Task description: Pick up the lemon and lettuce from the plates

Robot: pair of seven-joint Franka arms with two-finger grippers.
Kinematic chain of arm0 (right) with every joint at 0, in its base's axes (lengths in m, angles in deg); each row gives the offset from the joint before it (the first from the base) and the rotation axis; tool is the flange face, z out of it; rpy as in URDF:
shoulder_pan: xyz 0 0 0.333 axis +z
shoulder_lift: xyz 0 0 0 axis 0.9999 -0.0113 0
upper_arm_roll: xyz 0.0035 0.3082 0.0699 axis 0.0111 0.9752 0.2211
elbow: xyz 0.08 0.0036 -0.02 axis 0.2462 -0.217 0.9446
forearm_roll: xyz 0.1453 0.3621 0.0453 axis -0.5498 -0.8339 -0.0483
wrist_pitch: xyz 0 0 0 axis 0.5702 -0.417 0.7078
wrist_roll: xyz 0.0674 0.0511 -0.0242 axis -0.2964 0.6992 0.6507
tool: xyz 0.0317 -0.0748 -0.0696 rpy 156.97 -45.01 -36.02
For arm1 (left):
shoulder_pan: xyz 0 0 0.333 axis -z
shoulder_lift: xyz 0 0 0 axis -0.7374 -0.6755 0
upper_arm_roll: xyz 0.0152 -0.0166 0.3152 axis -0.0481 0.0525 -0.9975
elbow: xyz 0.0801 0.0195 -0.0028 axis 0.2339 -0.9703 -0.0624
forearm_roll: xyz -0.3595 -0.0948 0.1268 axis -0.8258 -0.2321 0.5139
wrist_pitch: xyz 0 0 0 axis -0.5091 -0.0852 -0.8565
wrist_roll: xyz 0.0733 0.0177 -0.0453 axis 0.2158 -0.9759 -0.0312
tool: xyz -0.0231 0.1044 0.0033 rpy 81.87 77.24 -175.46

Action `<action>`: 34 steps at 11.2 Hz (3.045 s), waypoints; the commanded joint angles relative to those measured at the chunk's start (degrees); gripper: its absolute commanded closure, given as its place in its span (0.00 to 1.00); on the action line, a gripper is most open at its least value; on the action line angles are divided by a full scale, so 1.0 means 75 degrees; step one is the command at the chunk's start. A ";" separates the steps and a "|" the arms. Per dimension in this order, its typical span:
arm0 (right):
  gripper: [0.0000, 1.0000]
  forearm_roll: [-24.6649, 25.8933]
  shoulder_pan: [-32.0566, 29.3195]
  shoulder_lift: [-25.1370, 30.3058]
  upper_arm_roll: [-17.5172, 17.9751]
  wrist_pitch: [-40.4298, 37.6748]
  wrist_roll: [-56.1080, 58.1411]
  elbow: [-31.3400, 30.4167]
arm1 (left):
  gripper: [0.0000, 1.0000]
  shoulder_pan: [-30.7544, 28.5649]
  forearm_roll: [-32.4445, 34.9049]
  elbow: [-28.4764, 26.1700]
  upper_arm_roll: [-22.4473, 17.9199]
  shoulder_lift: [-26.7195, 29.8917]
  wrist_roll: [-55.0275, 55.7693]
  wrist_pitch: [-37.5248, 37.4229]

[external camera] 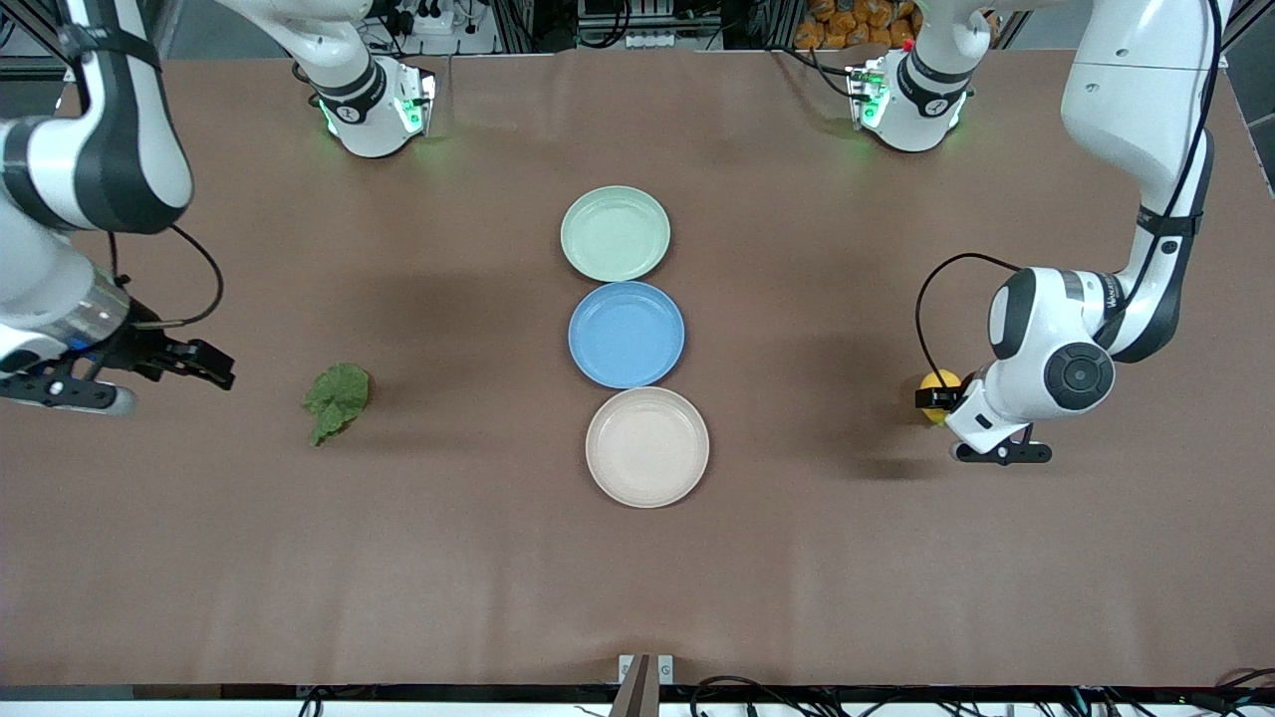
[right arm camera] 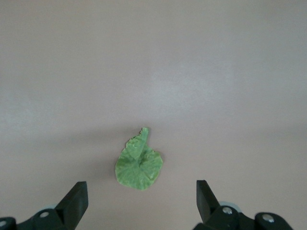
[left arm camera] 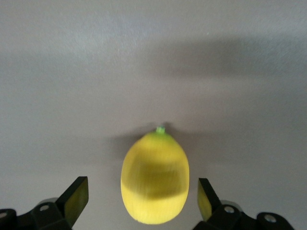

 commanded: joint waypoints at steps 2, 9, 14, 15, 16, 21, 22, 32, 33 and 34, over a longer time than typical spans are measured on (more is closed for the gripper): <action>0.00 -0.0035 -0.0073 0.0115 0.0016 -0.0948 -0.0003 0.0964 | 0.00 -0.0077 0.0193 -0.0098 0.0041 0.0825 -0.0135 -0.0780; 0.00 -0.0398 -0.0073 0.0489 -0.0019 -0.1404 0.0020 0.1328 | 0.00 -0.0418 -0.0346 -0.2158 0.0229 0.2888 -0.0076 -0.0819; 0.00 -0.0399 -0.0014 0.1040 -0.0089 -0.2084 0.0032 0.1328 | 0.00 -0.0441 -0.0546 -0.3144 0.0814 0.3568 0.0299 -0.0431; 0.00 -0.0399 -0.0014 0.1064 -0.0101 -0.2131 0.0032 0.1328 | 0.00 -0.0430 -0.0546 -0.3145 0.0827 0.3650 0.0299 -0.0443; 0.00 -0.0399 -0.0002 0.1076 -0.0067 -0.2224 0.0032 0.1374 | 0.00 -0.0383 -0.0546 -0.3041 0.0838 0.3651 0.0195 -0.0513; 0.00 -0.0410 -0.0014 0.0947 -0.0078 -0.2671 0.0114 0.1984 | 0.00 -0.0441 -0.0510 -0.0958 0.1143 0.3592 0.0124 -0.1753; 0.00 -0.0410 -0.0014 0.0947 -0.0078 -0.2694 0.0114 0.2007 | 0.00 -0.0441 -0.0510 -0.0652 0.1131 0.3662 0.0170 -0.1988; 0.00 -0.0422 -0.0002 0.0936 -0.0066 -0.2776 0.0091 0.2102 | 0.00 -0.0418 -0.0557 0.2316 0.1190 0.3604 0.0135 -0.4252; 0.00 -0.0422 -0.0002 0.0959 -0.0031 -0.2776 0.0033 0.2101 | 0.00 -0.0441 -0.0569 0.2386 0.1190 0.3616 0.0135 -0.4263; 0.00 -0.0422 -0.0014 0.0959 -0.0031 -0.2776 0.0079 0.2101 | 0.00 -0.0430 -0.0581 0.2409 0.1190 0.3616 0.0135 -0.4263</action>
